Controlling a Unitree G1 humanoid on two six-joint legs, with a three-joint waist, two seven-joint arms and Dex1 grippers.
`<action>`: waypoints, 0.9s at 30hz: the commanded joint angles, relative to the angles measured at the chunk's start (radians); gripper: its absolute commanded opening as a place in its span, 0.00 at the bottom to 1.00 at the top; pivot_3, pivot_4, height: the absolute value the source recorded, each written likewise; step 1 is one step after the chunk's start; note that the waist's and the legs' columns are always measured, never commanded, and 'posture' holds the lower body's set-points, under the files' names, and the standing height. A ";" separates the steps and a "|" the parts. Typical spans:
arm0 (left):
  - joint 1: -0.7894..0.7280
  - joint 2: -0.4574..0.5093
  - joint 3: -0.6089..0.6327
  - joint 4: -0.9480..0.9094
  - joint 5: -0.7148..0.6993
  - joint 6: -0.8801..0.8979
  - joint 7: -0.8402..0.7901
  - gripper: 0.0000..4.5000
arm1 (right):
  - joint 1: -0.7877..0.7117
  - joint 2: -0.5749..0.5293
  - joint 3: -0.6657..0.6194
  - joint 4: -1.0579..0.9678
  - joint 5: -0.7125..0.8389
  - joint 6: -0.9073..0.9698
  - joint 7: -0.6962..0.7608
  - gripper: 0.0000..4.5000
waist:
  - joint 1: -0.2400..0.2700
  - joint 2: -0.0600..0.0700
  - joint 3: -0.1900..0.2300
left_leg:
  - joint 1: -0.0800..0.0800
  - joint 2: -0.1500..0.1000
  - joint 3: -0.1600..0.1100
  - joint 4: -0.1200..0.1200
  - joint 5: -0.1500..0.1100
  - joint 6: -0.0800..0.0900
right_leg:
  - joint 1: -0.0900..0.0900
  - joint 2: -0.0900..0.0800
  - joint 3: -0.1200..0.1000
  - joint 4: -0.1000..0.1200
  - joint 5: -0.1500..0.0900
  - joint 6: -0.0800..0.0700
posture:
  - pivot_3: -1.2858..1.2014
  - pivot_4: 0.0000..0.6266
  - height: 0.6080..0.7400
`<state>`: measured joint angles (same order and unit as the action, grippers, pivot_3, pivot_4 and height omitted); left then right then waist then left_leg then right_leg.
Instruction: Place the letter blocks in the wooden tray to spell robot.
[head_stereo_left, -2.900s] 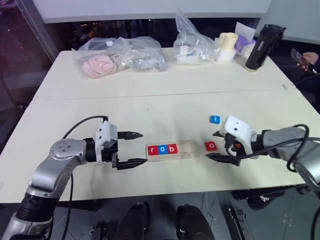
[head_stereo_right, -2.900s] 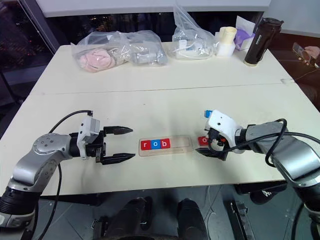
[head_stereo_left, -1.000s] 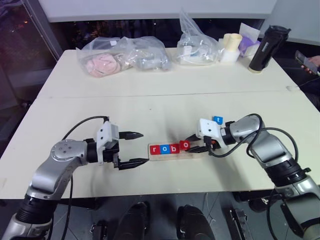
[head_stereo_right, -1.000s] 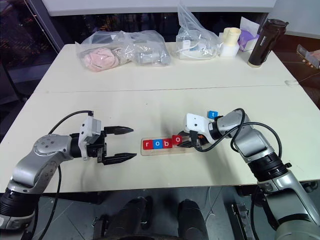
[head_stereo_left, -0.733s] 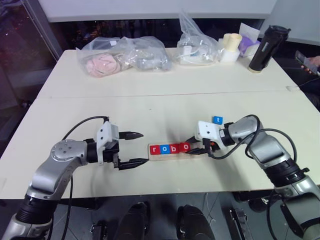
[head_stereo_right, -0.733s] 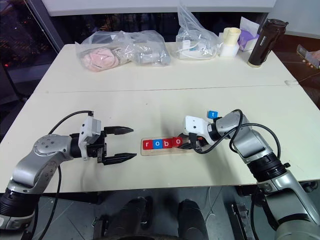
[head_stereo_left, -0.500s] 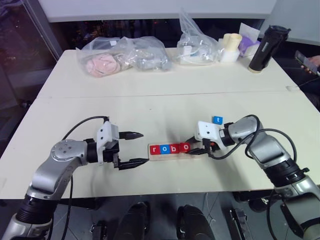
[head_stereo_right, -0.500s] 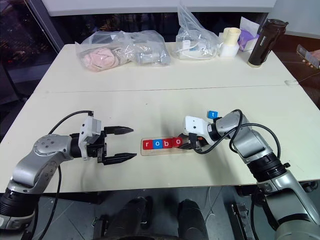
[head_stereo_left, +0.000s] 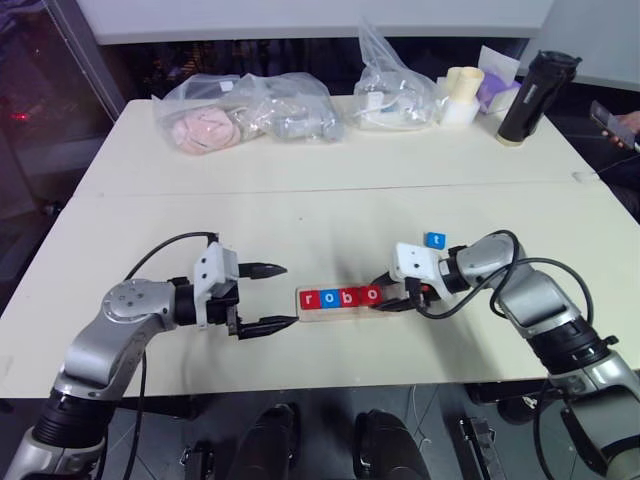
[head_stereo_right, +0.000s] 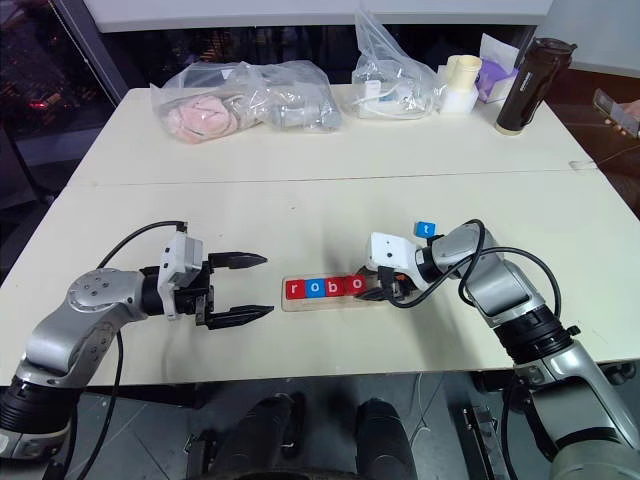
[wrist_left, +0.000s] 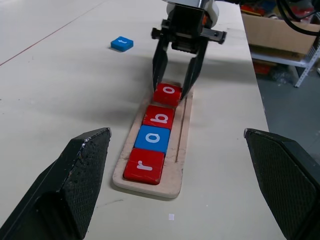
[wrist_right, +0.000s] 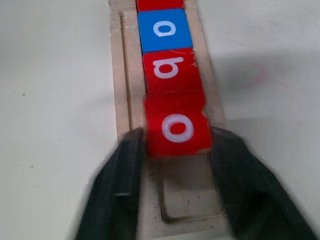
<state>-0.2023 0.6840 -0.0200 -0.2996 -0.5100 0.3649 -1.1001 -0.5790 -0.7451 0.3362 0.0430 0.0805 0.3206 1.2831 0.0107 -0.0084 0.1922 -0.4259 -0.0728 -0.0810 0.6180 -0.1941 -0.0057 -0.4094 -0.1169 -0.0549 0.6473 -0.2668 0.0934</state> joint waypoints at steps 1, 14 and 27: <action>-0.012 -0.002 0.005 -0.024 -0.004 -0.012 0.003 1.00 | -0.006 0.006 -0.011 -0.012 0.000 -0.003 -0.001 0.92 | 0.000 0.000 0.000 | 0.000 0.000 0.000 0.000 0.000 0.000 | 0.000 0.000 0.000 0.000 0.000 0.000 | 0.52 0.24 0.88; -0.017 -0.005 0.000 -0.023 -0.004 -0.010 0.007 1.00 | -0.069 -0.005 -0.090 0.005 0.005 0.019 -0.072 0.99 | 0.000 0.000 0.000 | 0.000 0.000 0.000 0.000 0.000 0.000 | 0.000 0.000 0.000 0.000 0.000 0.000 | 0.52 0.24 0.88; -0.029 -0.008 -0.006 -0.014 -0.002 -0.011 0.000 1.00 | -0.044 -0.015 -0.089 0.062 -0.041 -0.059 -0.117 0.99 | -0.001 0.000 0.000 | 0.000 0.000 0.000 0.000 0.000 0.000 | 0.000 0.000 0.000 0.001 0.000 0.000 | 0.52 0.24 0.88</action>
<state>-0.2139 0.6751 -0.0259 -0.2973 -0.5098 0.3650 -1.0986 -0.6234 -0.7617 0.2616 0.1136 0.0452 0.2823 1.1779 0.0096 -0.0084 0.1921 -0.4257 -0.0726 -0.0808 0.6184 -0.1940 -0.0057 -0.4093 -0.1167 -0.0549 0.6479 -0.2667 0.0933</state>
